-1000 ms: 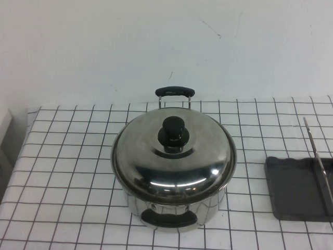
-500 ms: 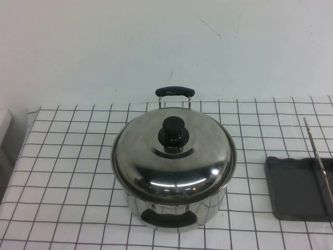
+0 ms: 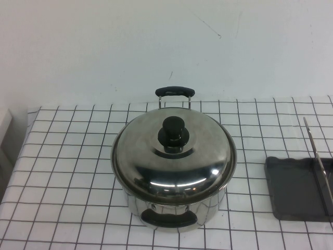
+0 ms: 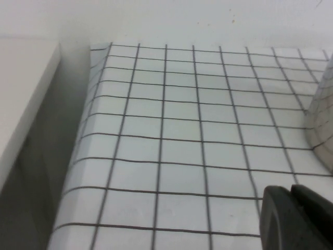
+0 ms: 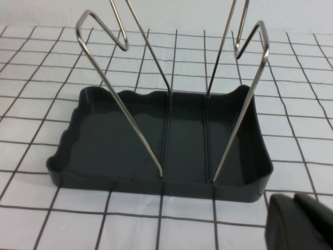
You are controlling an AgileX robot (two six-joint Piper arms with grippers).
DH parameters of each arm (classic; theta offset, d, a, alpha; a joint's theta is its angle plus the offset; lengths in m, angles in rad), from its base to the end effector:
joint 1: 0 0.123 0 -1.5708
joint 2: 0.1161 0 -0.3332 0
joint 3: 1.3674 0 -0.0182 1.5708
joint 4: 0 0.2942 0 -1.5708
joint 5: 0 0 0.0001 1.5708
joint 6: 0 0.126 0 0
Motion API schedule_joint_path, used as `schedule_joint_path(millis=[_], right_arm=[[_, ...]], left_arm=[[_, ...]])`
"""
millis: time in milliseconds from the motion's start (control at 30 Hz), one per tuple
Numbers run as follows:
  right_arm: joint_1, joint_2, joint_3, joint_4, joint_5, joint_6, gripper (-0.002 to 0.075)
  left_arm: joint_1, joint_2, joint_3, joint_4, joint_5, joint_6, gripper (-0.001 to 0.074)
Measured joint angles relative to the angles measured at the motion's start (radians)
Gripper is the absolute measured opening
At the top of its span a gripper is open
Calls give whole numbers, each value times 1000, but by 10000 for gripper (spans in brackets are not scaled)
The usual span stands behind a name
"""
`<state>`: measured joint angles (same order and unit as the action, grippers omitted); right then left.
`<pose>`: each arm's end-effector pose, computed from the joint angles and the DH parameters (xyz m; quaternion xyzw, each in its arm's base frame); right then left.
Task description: Put pot lid on rack
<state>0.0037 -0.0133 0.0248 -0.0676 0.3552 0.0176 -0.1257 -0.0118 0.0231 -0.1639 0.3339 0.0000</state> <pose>0.0816 -0.0027 0.1629 -0.0127 0.7983 -0.0220 0.6017 0.0808 -0.0170 0.1665 0.0048 0.7908 -0.1065 0.6028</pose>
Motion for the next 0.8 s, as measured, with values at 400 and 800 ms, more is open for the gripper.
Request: schedule_joint_path(millis=[400,800], right_arm=[[0,0,0,0,0,0,-3],[0,0,0,0,0,0,-3]], left_arm=[[0,0,4,-646,-132,0,-1],[-17,26,-138,-627,49,209,-1]])
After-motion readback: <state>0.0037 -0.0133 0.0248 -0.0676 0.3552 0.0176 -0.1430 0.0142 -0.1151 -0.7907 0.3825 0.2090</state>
